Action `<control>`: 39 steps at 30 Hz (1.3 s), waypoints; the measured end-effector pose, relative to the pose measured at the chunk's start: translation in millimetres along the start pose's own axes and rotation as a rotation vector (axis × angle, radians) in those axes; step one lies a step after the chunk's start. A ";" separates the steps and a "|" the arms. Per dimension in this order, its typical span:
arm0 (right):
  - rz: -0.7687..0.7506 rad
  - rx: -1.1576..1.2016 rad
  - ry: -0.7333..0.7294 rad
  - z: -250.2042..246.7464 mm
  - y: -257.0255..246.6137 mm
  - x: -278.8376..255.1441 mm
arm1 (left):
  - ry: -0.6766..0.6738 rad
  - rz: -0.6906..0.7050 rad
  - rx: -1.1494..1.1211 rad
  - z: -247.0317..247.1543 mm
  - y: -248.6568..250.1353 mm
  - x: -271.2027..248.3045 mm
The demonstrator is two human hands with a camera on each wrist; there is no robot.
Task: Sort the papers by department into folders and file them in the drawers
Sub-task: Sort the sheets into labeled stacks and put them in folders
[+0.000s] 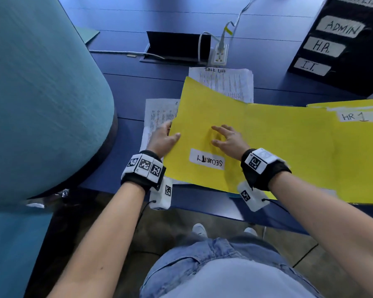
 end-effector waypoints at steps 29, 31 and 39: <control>0.112 -0.354 -0.148 47.6 4.0 8.7 | 0.284 -0.505 0.190 -28.9 -40.0 51.7; 0.107 -0.343 -0.170 45.4 3.0 7.9 | 0.325 -0.361 0.255 -35.7 -19.0 52.3; 0.067 -0.311 -0.175 41.4 6.6 1.7 | 0.447 0.190 0.552 -71.1 101.2 30.4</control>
Point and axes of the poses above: each hand's wrist, its own x-axis towards the middle knuckle, its own z-axis out of the palm, y = z × x, the point moved 3 cm from there along x, towards the middle knuckle, and after that the axes turned 11 degrees about y, right-handed, at the moved point
